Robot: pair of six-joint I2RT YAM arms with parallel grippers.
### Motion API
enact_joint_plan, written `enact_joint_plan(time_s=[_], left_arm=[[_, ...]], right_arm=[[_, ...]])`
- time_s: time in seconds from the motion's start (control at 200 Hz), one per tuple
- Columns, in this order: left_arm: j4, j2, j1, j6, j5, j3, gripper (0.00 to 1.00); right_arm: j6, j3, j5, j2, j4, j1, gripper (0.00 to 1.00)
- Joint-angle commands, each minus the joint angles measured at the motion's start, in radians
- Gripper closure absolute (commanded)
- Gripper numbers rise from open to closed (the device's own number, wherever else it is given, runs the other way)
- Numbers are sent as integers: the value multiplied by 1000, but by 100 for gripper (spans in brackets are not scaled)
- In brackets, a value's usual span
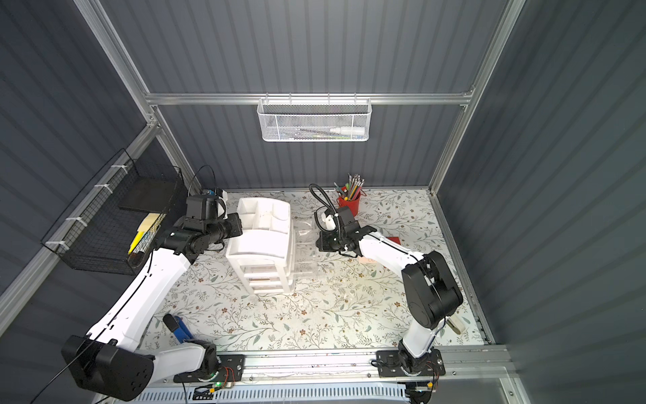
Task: Take the postcards out of the drawer
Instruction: Close the drawer in the storage box.
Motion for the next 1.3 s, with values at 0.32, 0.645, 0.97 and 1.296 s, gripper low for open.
enact_joint_plan(time_s=[0.32, 0.645, 0.97, 1.296], left_arm=[[-102, 45, -8, 23, 65, -50, 100], [-102, 45, -8, 23, 66, -51, 100], [-102, 43, -8, 23, 67, -51, 100], [-101, 39, -8, 22, 67, -54, 100]], right_arm=[[24, 72, -34, 53, 7, 46, 89], [34, 104, -49, 88, 18, 79, 89], [52, 134, -69, 122, 39, 109, 89], [98, 147, -100, 153, 92, 142, 89]])
